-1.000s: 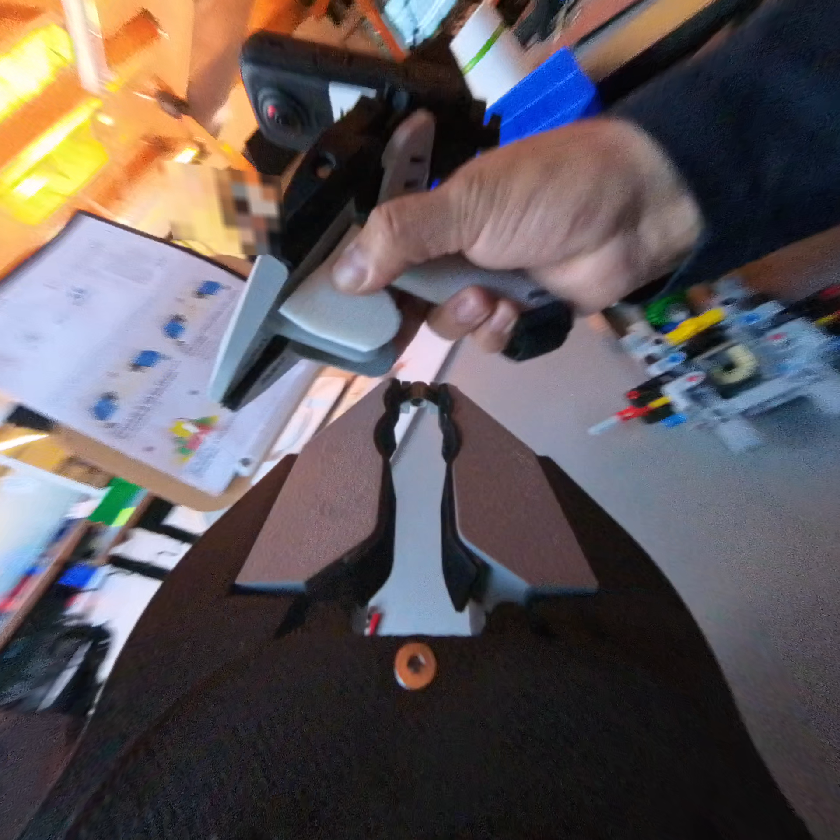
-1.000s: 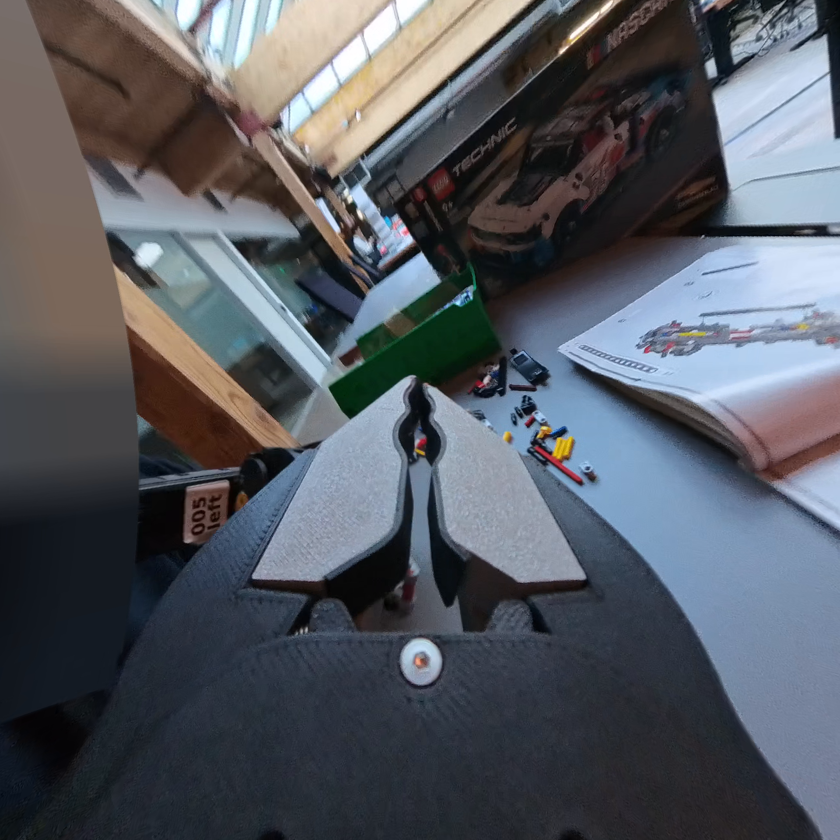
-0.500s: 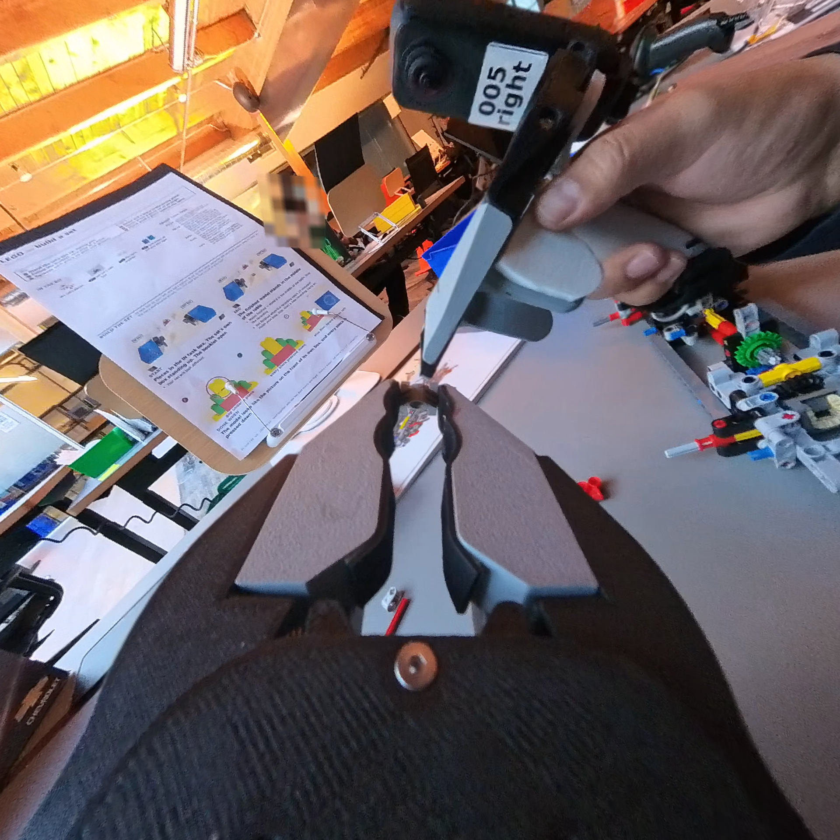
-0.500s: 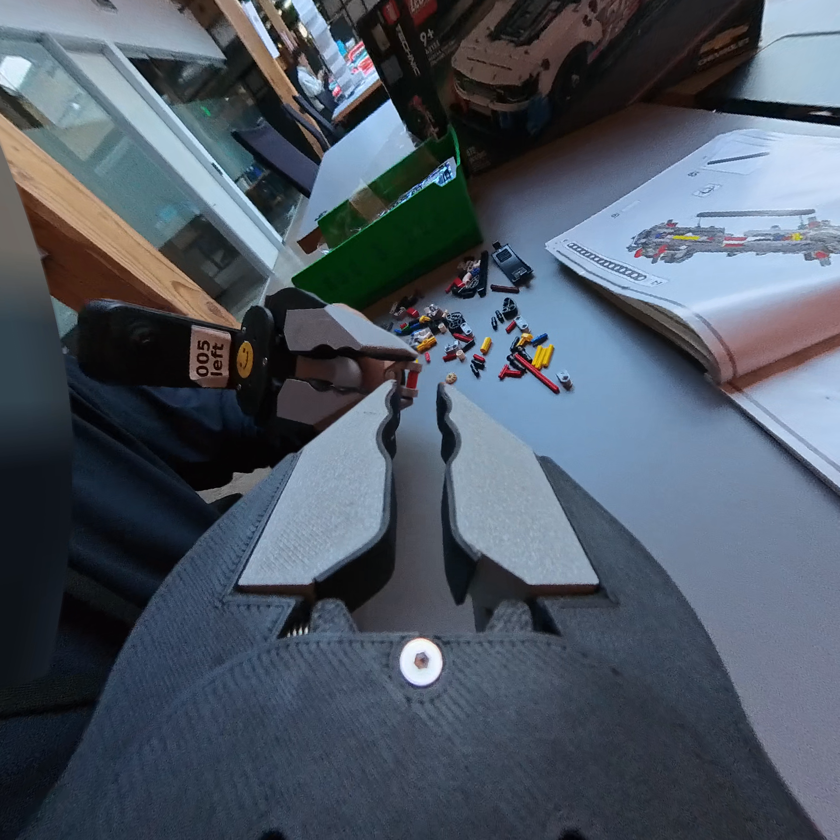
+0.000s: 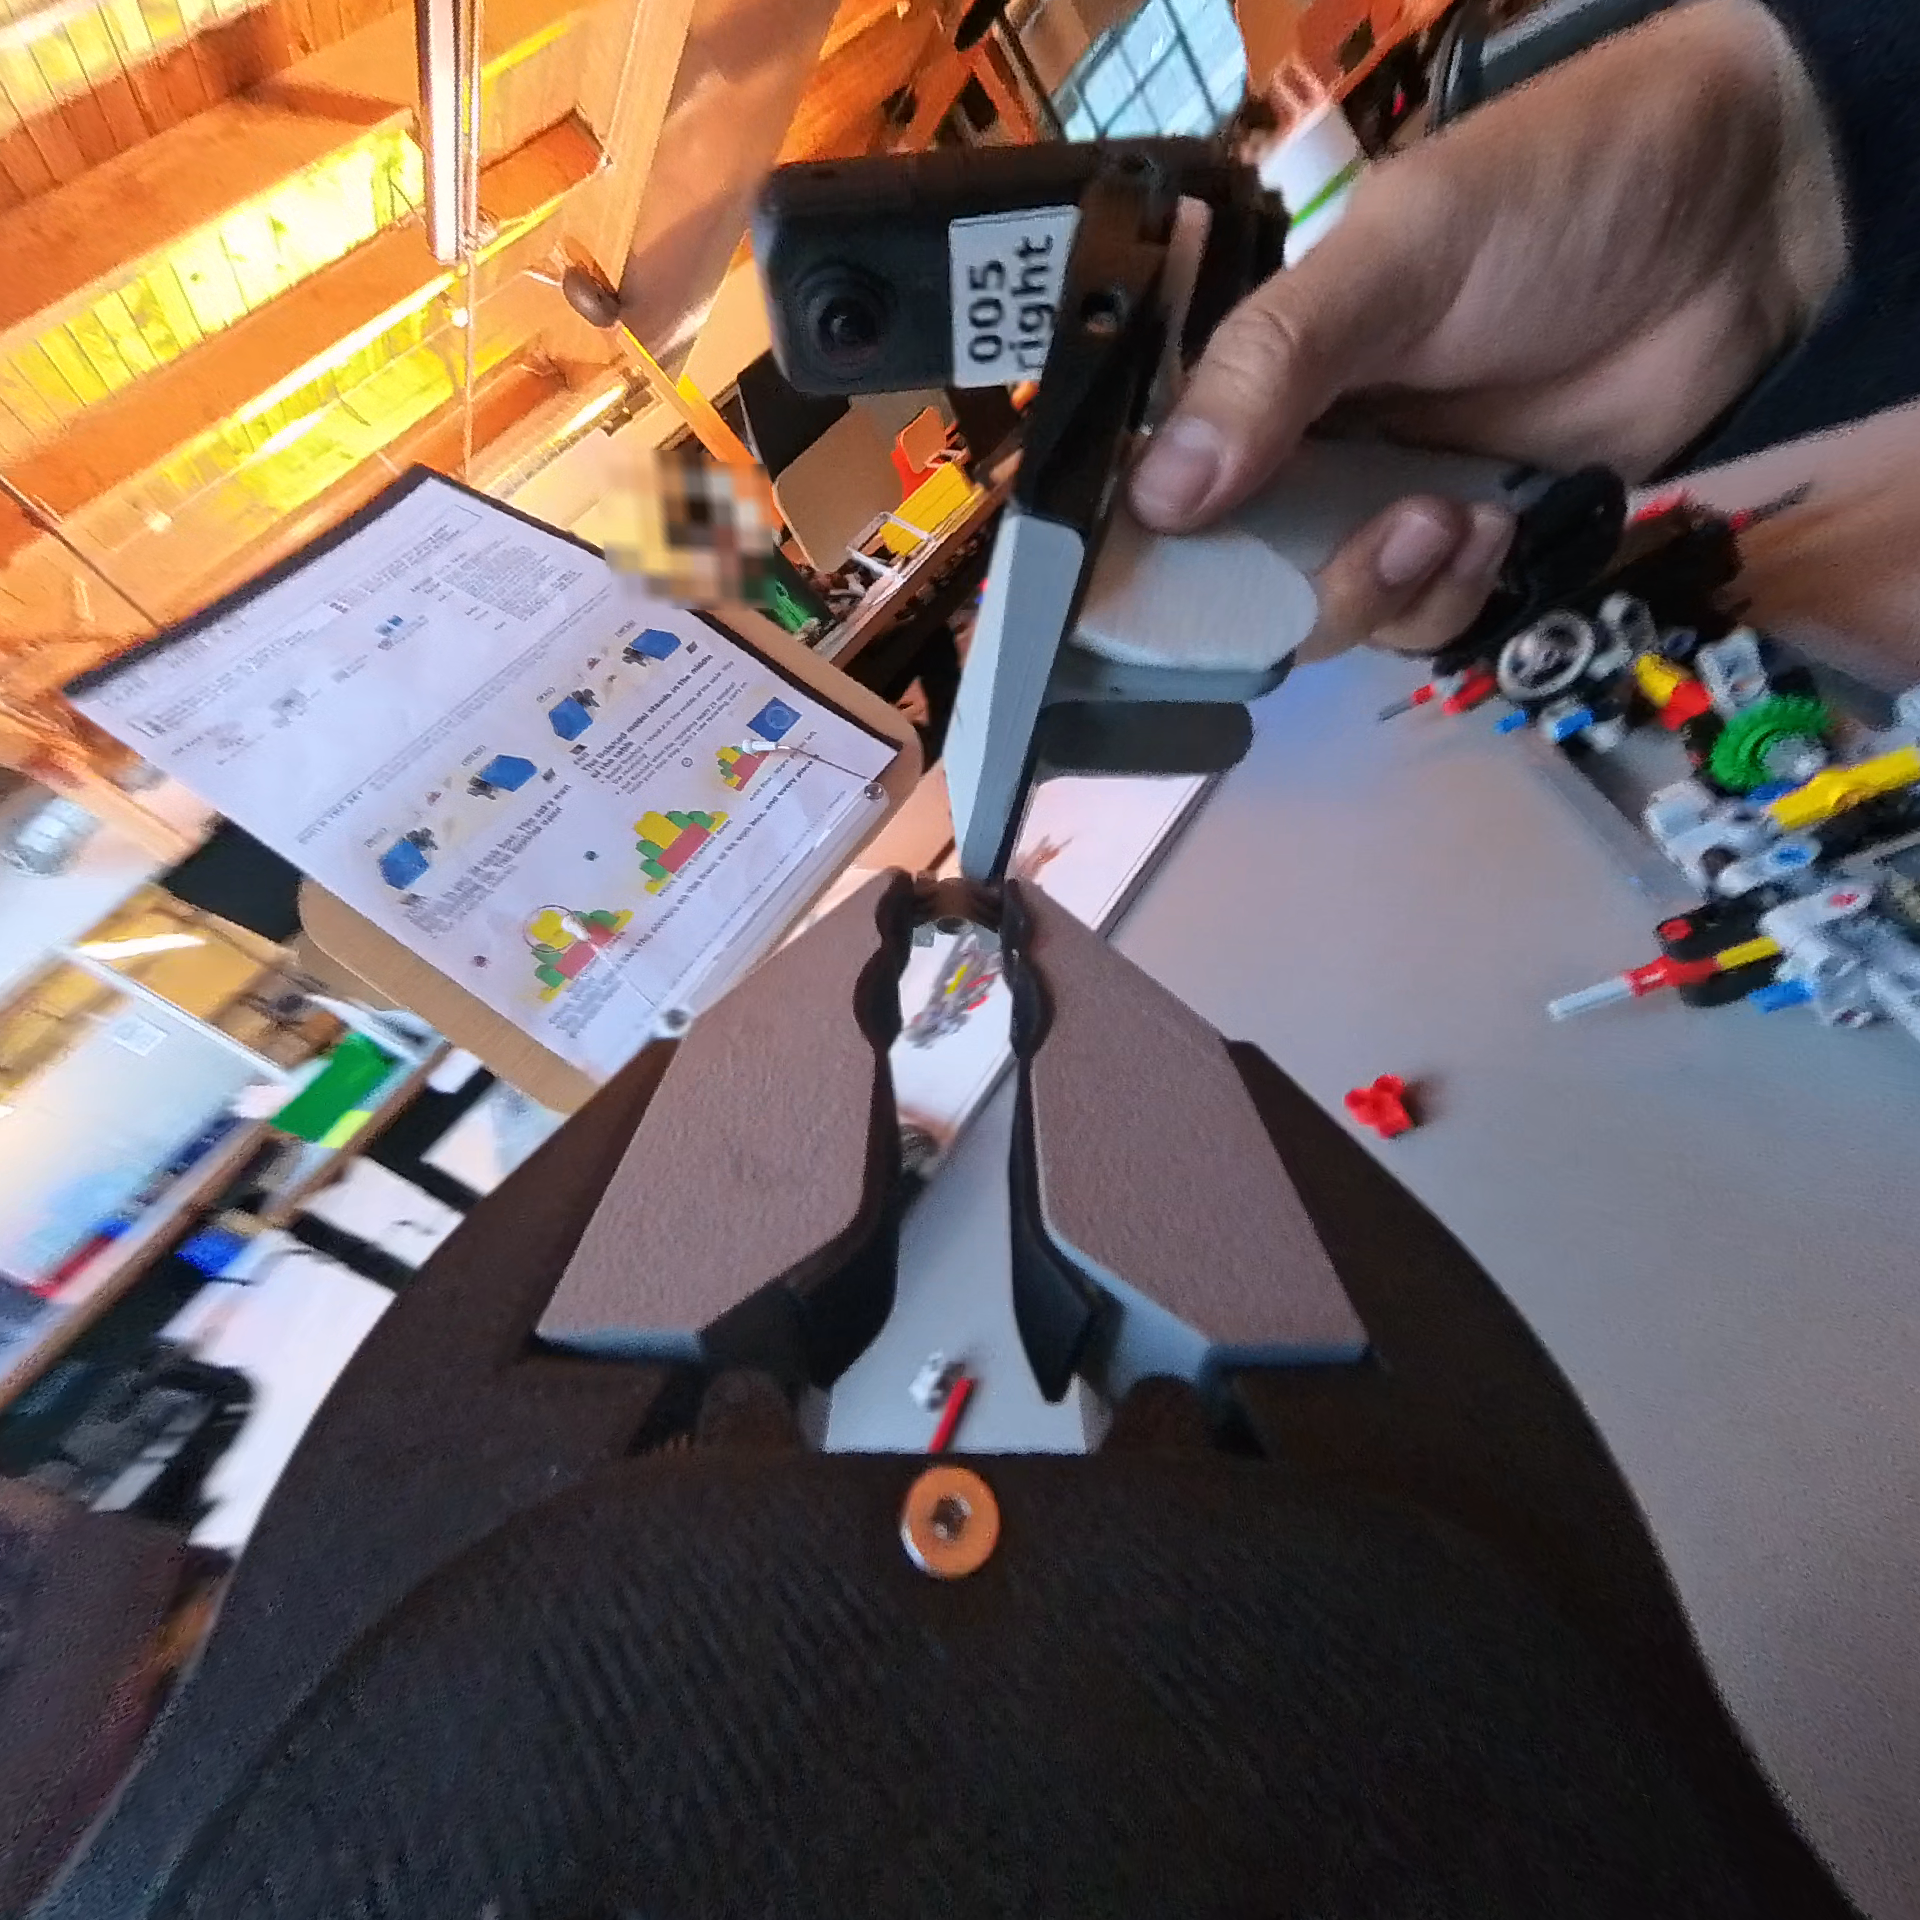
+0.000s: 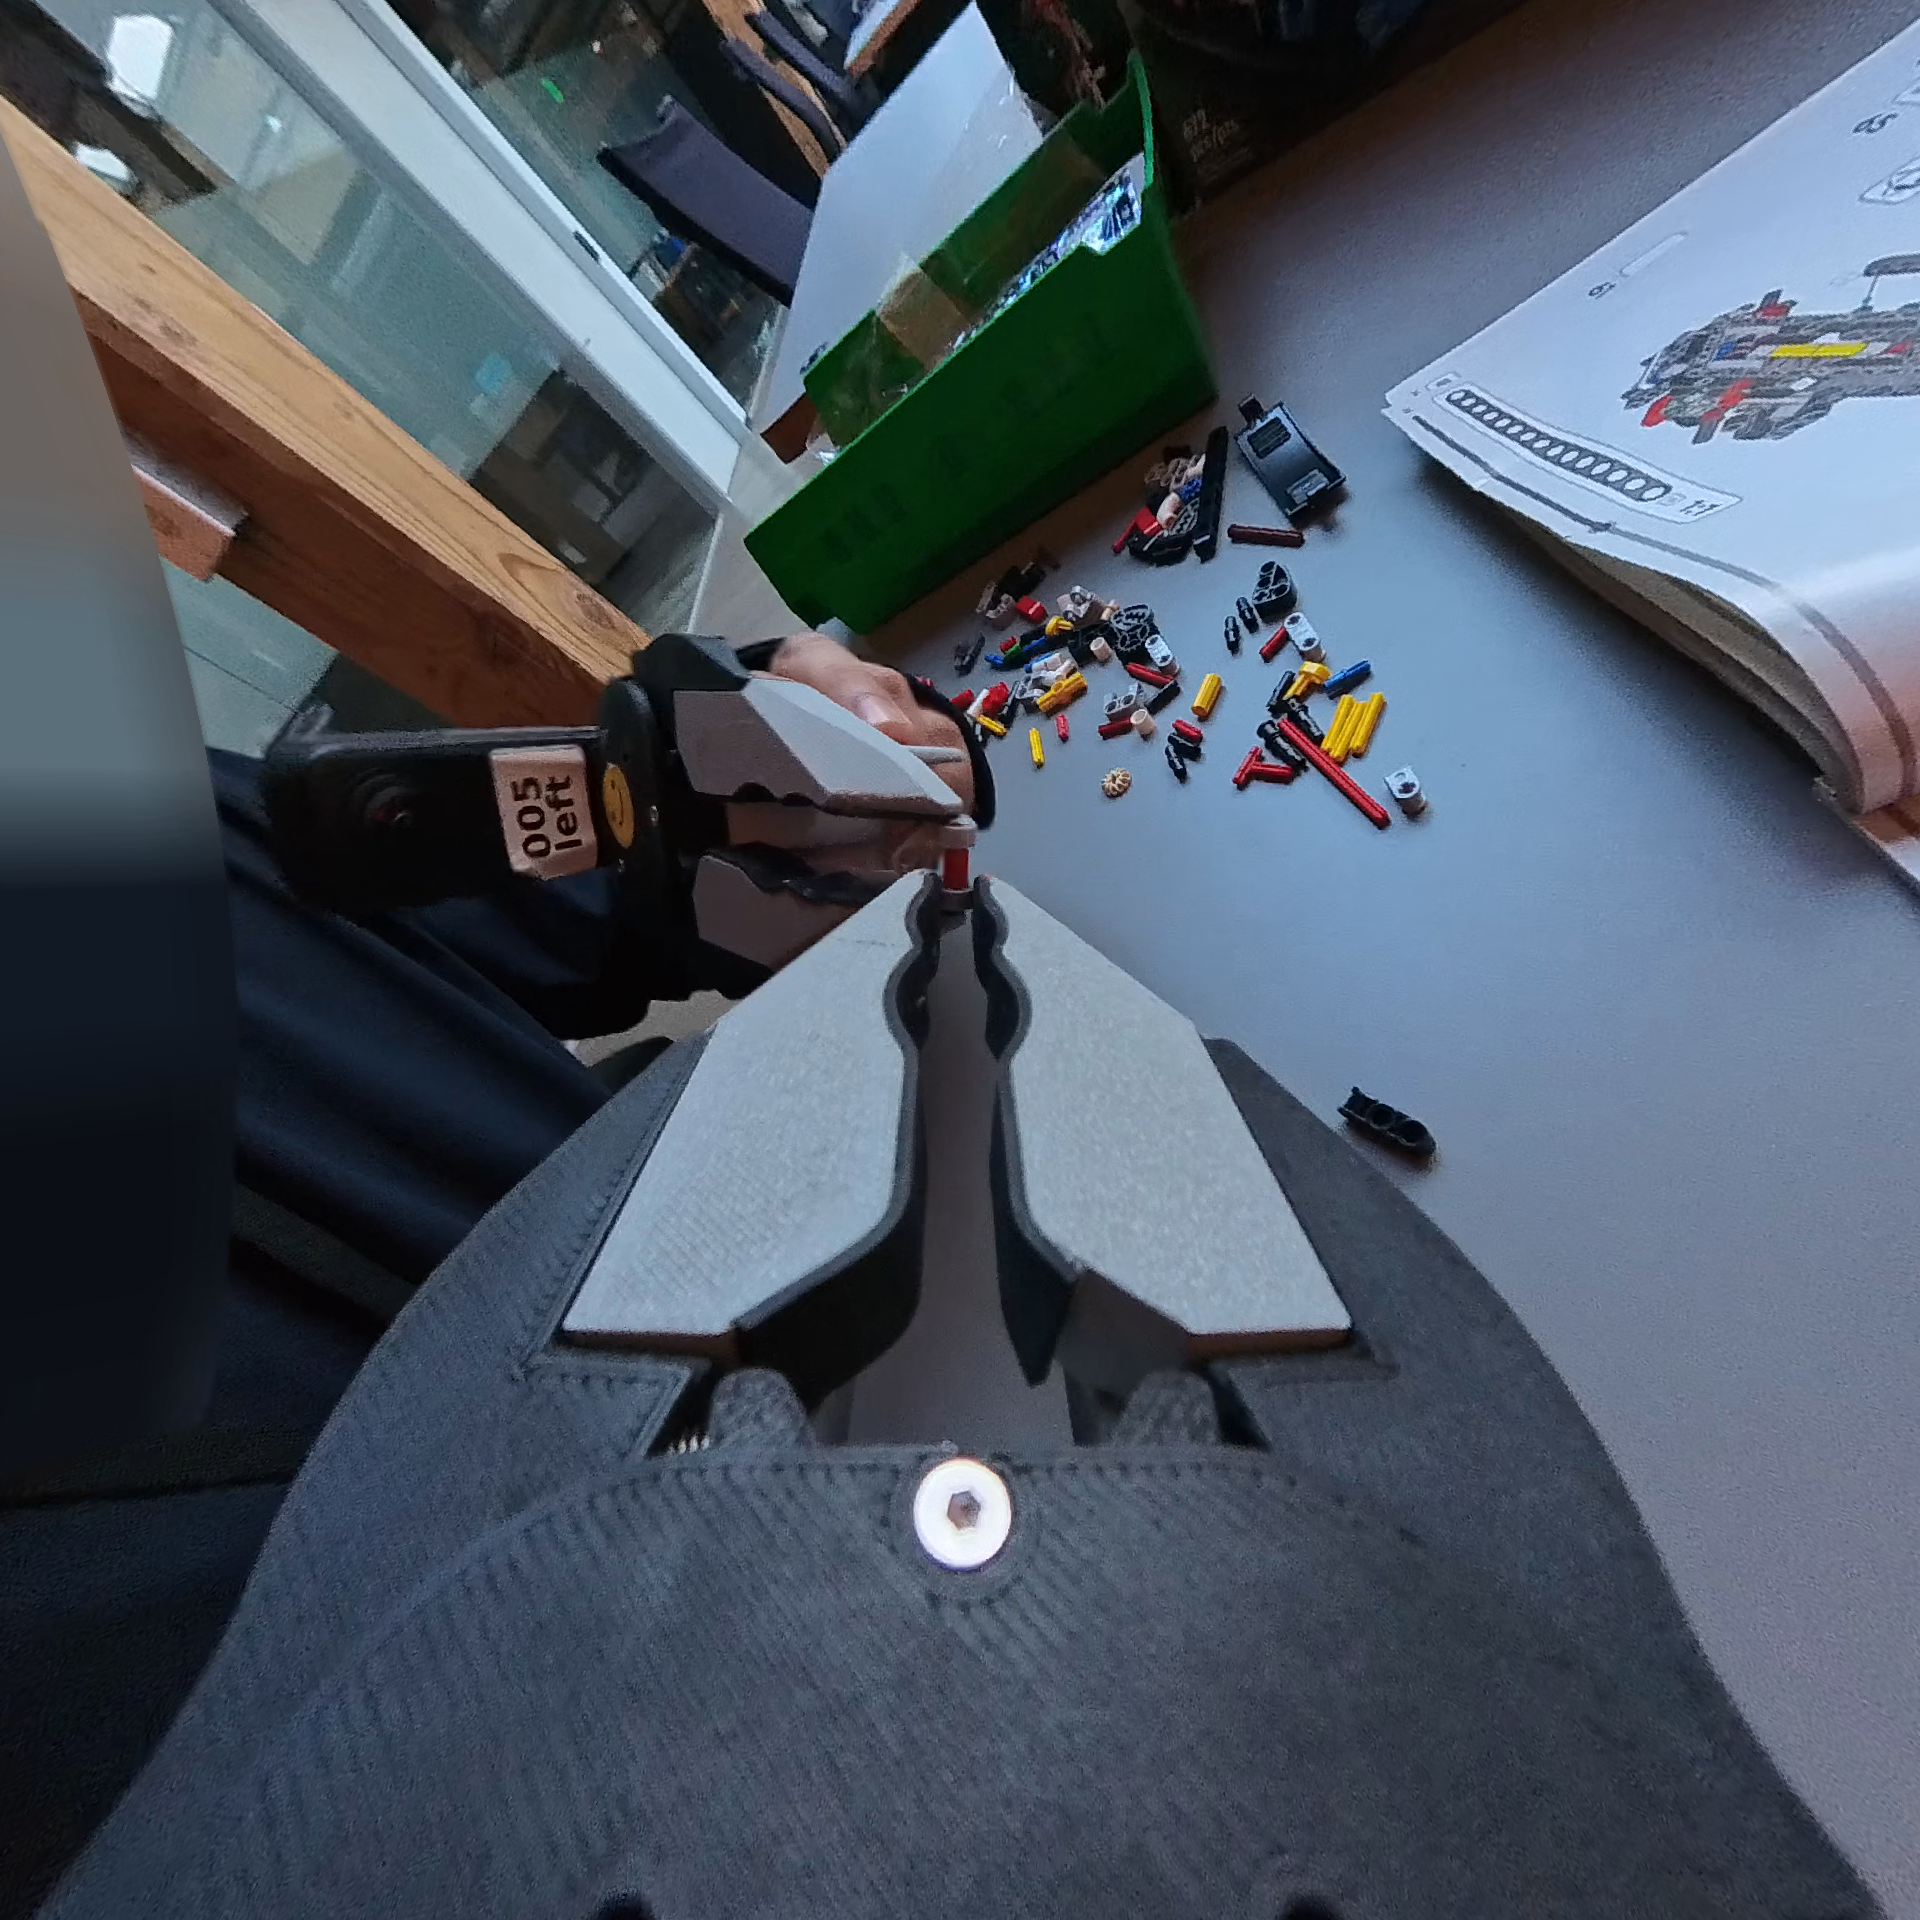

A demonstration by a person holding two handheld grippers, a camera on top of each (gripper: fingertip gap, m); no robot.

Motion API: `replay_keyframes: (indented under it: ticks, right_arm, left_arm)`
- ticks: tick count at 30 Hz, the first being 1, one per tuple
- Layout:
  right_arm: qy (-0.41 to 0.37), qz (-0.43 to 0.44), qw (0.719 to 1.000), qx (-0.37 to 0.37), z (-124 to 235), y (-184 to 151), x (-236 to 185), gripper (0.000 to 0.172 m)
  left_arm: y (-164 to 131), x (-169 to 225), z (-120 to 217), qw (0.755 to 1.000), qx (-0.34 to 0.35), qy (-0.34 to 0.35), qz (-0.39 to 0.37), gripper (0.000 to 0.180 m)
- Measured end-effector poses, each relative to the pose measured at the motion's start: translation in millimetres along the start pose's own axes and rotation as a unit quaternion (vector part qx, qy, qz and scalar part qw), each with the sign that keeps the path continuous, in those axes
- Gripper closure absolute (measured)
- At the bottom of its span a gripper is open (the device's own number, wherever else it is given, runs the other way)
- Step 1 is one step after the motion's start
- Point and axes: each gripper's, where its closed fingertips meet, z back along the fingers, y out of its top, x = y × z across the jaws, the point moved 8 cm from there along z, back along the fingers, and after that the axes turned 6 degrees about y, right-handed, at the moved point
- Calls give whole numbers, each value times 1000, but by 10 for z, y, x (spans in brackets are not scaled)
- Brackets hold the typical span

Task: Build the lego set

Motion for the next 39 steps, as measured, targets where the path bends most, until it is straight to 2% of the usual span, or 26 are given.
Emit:
replay_keyframes:
  ticks: [3,5,12,23,25,30,36,39]
  right_arm:
    - [8,11,999,36,50,23,-39,164]
    - [-24,19,999,39,93,16,-13,165]
    - [-15,0,999,52,26,5,3,168]
    - [-5,-12,996,83,-73,-71,87,172]
    - [7,-1,998,54,-89,-54,111,172]
    - [41,9,994,-103,-140,-4,186,171]
    - [65,3,983,-172,-195,94,260,170]
    - [67,-3,981,-184,-230,188,311,171]
  left_arm:
    - [-66,-122,-40,984,2,-63,164,166]
    - [-109,-211,-40,976,13,-68,207,166]
    - [-45,-74,-37,991,16,-62,121,166]
    - [-76,-78,-32,997,-15,-39,72,166]
    - [-85,-77,-15,997,-20,-47,53,166]
    - [-136,-1,38,996,-21,-86,-17,166]
    - [-162,-7,32,996,-33,-80,-40,166]
    - [-194,-72,6,996,-41,-72,-27,166]
